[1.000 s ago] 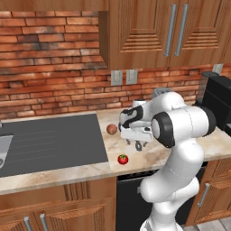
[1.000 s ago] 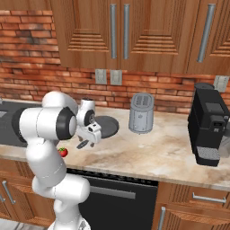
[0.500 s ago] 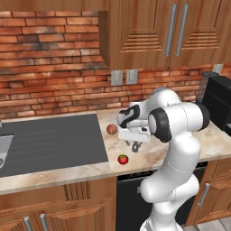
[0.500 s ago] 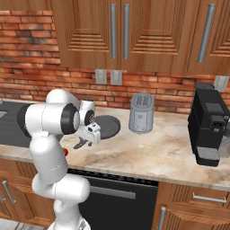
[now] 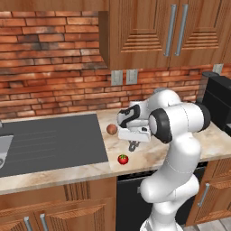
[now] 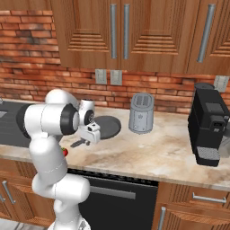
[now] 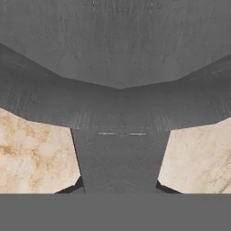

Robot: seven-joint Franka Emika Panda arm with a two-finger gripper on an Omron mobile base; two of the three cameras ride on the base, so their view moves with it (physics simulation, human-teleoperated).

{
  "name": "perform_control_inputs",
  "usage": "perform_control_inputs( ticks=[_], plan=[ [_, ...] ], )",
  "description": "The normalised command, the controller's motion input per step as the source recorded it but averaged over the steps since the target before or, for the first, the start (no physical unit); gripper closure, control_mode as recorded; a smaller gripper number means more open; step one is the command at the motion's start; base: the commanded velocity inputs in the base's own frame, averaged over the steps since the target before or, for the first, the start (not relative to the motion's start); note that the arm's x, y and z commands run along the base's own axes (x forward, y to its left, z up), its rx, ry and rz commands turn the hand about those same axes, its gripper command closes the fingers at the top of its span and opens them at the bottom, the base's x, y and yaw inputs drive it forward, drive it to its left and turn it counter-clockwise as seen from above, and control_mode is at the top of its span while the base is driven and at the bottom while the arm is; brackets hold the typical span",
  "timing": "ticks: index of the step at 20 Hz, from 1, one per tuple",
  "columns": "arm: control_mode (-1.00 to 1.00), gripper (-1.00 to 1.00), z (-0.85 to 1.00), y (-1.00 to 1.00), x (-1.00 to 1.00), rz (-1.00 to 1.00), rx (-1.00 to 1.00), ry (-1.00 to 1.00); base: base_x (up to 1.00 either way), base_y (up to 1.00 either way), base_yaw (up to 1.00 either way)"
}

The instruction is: Place the pan on the rear left burner on the stove. Then place the tomato and the onion in the pan and turn on the rear left burner.

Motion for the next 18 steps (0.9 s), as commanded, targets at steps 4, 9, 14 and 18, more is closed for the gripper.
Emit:
perform_control_inputs(
  ticks=[4,9,14,18],
  plan=[
    [-1.00,1.00,0.06,0.00,-0.23,0.00,0.00,-0.06,0.00,0.00,0.00],
    [-1.00,1.00,0.21,-0.01,-0.28,0.00,0.00,-0.07,0.00,0.00,0.00],
    [-1.00,1.00,0.32,-0.01,-0.18,0.00,0.00,-0.01,0.00,0.00,0.00],
    [-1.00,1.00,0.41,0.00,-0.12,0.00,0.00,0.00,0.00,0.00,0.00]
  ],
)
